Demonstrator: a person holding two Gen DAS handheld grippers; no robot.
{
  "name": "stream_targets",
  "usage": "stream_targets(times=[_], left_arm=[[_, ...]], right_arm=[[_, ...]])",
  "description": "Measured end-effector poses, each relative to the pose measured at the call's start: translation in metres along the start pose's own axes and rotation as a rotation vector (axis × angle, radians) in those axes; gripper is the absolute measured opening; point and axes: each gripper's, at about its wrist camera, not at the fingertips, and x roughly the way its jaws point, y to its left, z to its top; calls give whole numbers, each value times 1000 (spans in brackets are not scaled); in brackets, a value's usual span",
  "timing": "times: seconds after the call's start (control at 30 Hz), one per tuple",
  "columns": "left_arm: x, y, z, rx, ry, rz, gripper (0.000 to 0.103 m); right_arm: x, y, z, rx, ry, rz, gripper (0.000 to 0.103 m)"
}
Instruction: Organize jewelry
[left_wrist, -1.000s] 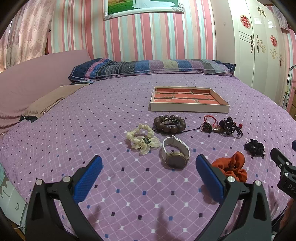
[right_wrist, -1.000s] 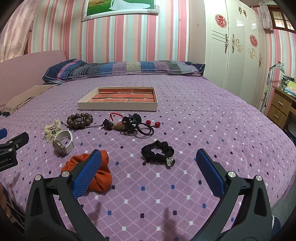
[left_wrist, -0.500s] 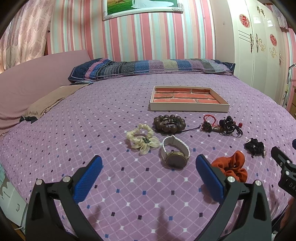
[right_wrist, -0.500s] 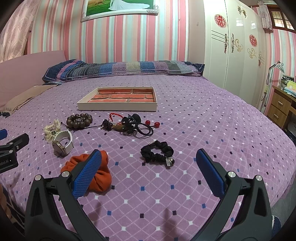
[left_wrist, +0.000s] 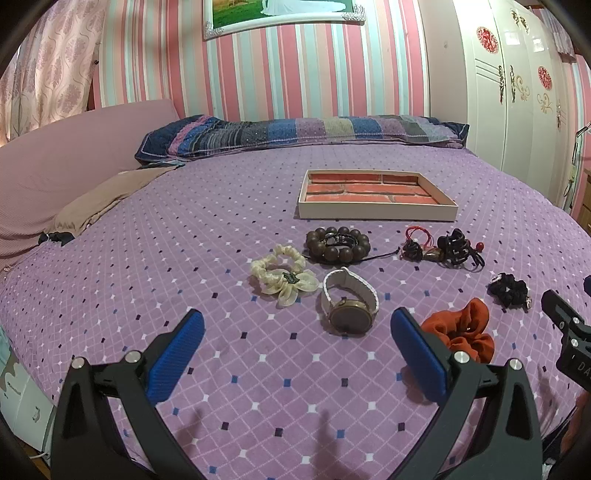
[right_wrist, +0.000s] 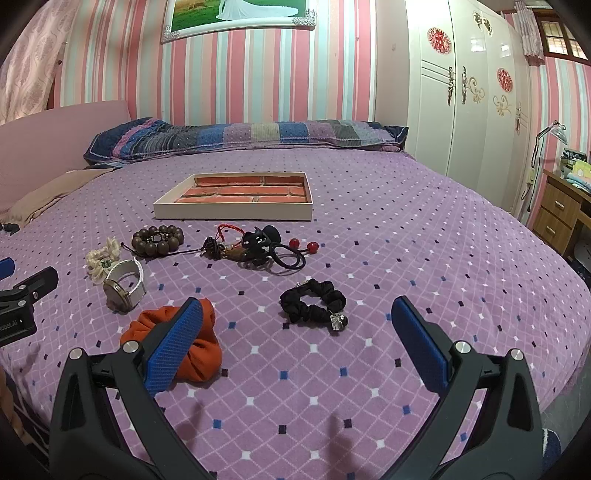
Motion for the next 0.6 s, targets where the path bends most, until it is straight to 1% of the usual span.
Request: stream_targets(times=[0.6], left_arm=[[1,-2,-1,3,4,-1,99]], right_arm=[[0,-1,1,0,-3,-2,99]])
